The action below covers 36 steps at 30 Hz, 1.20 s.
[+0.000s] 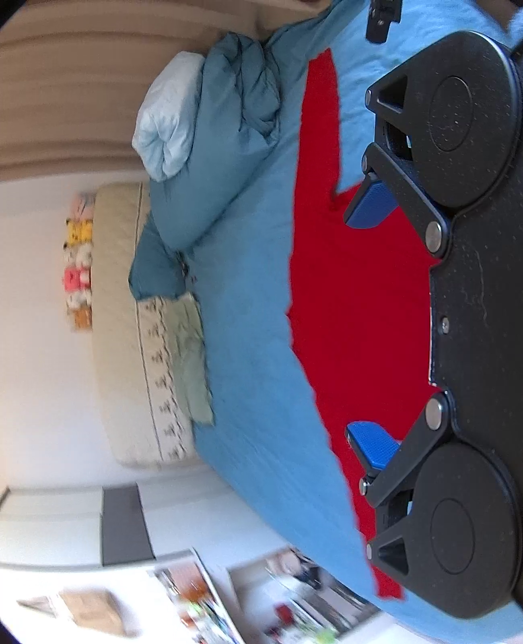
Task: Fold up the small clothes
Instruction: 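Lower the right gripper to the sweater's sleeve cuff and close on it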
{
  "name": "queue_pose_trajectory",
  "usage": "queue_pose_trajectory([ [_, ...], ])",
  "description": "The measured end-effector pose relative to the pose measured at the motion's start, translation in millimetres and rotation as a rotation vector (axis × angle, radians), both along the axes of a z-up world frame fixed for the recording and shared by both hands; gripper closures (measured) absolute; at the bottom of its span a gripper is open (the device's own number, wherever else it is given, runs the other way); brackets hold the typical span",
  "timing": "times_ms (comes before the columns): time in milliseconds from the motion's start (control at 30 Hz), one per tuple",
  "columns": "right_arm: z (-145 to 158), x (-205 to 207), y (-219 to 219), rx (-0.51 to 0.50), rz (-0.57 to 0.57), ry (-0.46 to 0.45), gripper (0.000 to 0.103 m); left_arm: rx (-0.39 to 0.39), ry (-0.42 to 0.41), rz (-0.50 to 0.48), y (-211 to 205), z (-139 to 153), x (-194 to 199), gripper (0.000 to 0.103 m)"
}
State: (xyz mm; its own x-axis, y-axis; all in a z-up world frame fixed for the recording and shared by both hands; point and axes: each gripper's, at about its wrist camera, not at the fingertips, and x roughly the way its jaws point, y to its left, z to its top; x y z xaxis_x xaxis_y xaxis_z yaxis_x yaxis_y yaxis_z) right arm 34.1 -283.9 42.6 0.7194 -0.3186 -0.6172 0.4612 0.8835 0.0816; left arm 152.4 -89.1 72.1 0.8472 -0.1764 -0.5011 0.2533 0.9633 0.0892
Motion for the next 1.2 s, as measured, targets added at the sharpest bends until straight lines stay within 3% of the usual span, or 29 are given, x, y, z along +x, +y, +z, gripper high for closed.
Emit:
queue_pose_trajectory([
  [233,-52,79,-96,0.036,-0.179,0.013,0.000,-0.012,0.070,-0.139,-75,-32,136,0.000],
  [367,-102,124,-144,0.036,-0.270,0.026,0.000,-0.011,0.169,-0.187,-123,-79,213,0.000],
  [500,-147,156,-183,0.030,-0.321,-0.023,0.000,-0.005,0.246,-0.202,-166,-133,277,0.000],
  [733,-209,191,-240,0.059,-0.436,-0.075,0.001,-0.014,0.380,-0.180,-213,-209,342,0.000],
  [933,-221,195,-274,0.066,-0.511,-0.134,0.017,0.017,0.494,-0.121,-237,-246,364,0.000],
  [1033,-224,202,-291,0.065,-0.556,-0.108,0.039,0.045,0.495,-0.103,-243,-250,367,0.000],
  [1100,-224,206,-300,0.055,-0.580,-0.075,0.061,0.055,0.525,-0.091,-244,-252,371,0.000],
  [1200,-218,211,-304,0.041,-0.578,-0.017,0.074,0.063,0.552,-0.097,-249,-251,378,0.000],
])
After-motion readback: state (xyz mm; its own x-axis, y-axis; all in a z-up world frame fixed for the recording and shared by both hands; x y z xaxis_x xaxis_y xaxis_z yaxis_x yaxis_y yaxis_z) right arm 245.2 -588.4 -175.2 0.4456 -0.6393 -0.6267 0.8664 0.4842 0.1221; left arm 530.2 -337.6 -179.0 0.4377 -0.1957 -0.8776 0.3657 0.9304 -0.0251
